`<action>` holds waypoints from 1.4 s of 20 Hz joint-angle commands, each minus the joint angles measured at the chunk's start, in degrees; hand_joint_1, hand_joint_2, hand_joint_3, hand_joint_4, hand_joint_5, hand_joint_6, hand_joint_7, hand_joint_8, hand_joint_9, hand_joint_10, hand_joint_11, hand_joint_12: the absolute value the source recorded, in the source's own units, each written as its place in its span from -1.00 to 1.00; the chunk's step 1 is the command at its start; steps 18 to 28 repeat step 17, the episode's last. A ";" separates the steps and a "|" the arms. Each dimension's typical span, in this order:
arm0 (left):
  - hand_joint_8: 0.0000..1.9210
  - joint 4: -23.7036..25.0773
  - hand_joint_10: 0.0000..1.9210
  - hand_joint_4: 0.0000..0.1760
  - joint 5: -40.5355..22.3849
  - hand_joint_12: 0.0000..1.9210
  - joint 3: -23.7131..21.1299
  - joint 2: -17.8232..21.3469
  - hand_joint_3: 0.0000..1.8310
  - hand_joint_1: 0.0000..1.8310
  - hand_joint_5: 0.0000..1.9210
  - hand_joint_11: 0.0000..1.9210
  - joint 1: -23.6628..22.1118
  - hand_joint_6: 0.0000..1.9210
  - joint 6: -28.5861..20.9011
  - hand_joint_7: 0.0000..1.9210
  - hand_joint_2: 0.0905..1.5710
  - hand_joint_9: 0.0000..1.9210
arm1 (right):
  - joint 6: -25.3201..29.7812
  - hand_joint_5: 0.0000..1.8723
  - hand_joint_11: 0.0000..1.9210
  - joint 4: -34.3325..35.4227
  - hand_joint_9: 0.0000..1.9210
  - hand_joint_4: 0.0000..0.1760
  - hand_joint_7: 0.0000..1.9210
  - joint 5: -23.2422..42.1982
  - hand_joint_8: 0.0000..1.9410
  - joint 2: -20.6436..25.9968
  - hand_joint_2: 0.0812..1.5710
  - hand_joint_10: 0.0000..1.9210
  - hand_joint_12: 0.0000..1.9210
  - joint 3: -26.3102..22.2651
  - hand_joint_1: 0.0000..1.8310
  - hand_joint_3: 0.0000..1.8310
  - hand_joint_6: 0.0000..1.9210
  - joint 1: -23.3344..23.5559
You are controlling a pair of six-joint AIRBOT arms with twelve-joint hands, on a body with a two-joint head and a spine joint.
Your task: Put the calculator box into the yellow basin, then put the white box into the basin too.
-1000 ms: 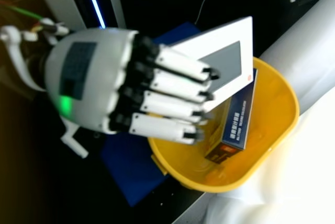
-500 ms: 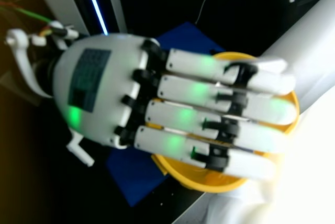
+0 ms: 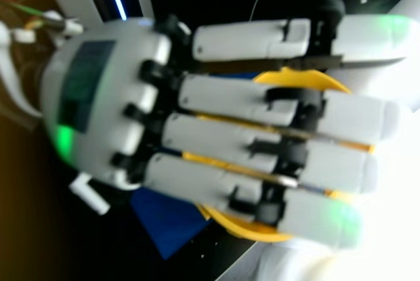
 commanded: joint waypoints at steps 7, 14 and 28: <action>-1.00 0.49 -0.46 -1.00 -8.70 0.22 -1.55 1.74 -1.00 -0.14 -0.45 -1.00 0.44 -0.39 -0.99 -0.58 0.45 -0.83 | 3.43 -0.71 -1.00 -1.97 -1.00 -0.90 -0.85 -13.36 -0.99 1.87 0.74 -0.95 0.95 -2.54 -0.91 -0.92 -0.89 -0.27; -0.45 5.35 0.01 -1.00 -16.07 0.69 -4.97 4.45 -0.99 0.02 -0.37 -0.92 1.57 0.44 -6.20 -0.37 0.60 -0.65 | 12.92 -0.71 -1.00 -1.97 -1.00 -0.90 -0.85 -29.23 -0.99 4.33 0.74 -0.95 0.95 -4.66 -0.91 -0.93 -0.88 -12.22; -0.07 7.58 0.13 -1.00 -21.45 0.68 -8.40 7.04 -1.00 -0.05 -0.58 -0.99 2.34 -0.04 -6.22 -0.50 0.54 -0.66 | 12.92 -0.71 -1.00 -1.97 -1.00 -0.90 -0.84 -35.32 -0.99 4.47 0.75 -0.95 0.95 -6.64 -0.91 -0.93 -0.88 -15.84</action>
